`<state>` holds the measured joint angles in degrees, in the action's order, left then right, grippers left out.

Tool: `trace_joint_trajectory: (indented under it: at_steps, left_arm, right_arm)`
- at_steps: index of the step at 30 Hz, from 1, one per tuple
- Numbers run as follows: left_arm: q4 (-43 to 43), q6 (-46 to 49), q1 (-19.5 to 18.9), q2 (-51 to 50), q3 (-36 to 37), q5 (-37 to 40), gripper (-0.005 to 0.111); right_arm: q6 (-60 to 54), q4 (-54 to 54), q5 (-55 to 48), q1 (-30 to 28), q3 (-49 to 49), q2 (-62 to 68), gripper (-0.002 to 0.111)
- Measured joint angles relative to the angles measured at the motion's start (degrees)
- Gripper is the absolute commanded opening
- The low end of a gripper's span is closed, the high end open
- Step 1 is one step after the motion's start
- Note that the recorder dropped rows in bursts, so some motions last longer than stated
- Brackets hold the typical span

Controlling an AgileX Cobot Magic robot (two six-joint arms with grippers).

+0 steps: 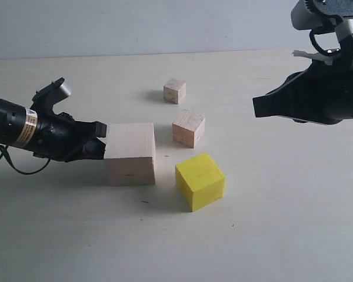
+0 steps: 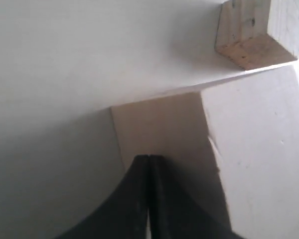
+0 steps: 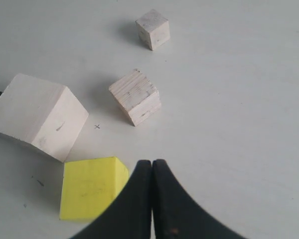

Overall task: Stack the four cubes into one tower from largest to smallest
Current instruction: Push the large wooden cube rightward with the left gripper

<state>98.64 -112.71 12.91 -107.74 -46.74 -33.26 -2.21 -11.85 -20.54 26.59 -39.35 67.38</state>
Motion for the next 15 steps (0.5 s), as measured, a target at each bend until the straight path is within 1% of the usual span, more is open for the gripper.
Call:
trace_joint_trajectory:
  at_steps: [9, 15]
  left_arm:
    - [-0.67, -0.1, 0.13, 0.0, 2.0, -4.1, 0.0]
    - [-2.63, 0.7, 0.13, 0.0, 2.08, -4.72, 0.0]
  right_arm:
    - [0.0, 0.0, -1.27, 0.0, 0.0, -2.85, 0.0]
    - [0.0, 0.0, -4.19, 0.0, 0.0, -3.94, 0.0]
